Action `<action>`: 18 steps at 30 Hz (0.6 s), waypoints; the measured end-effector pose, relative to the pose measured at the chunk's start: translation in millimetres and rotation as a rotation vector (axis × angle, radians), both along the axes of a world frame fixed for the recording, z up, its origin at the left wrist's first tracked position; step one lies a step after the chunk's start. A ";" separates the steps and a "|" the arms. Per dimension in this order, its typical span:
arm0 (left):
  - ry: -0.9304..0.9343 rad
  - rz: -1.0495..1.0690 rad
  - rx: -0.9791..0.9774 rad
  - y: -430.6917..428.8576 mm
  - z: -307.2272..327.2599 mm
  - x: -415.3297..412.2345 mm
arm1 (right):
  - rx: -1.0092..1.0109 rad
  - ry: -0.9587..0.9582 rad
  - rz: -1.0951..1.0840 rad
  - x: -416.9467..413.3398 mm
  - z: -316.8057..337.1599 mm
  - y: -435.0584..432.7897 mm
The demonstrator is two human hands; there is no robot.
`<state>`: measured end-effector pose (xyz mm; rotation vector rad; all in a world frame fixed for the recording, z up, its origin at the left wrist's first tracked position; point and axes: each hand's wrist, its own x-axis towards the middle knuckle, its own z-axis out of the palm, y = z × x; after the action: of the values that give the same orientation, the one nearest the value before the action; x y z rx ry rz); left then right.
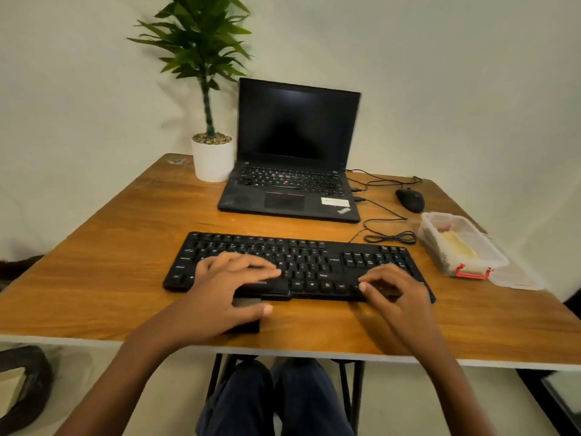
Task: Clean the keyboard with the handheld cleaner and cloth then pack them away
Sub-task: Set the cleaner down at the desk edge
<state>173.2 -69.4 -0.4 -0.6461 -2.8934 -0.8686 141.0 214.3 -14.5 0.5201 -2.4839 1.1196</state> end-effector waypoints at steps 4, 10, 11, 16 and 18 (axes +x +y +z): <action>0.008 -0.184 0.190 77.5 22.3 -30.1 | -0.087 -0.070 -0.223 -21.7 33.3 63.8; -0.054 -0.356 0.137 191.6 33.5 -80.7 | 0.114 -0.113 -0.565 -105.3 59.3 158.3; -0.056 -0.370 0.116 204.9 33.1 -86.2 | 0.169 -0.208 -0.528 -119.5 58.2 165.6; -0.096 -0.317 0.080 242.6 24.8 -105.2 | 0.523 -0.567 -0.353 -161.4 42.1 168.7; -0.091 -0.278 0.072 248.5 22.4 -107.7 | 0.587 -0.590 -0.359 -167.1 39.0 166.1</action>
<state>65.5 179.2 22.0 -1.0461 -2.8774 -1.0519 -26.0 380.4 24.5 -0.1592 -3.2509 0.4209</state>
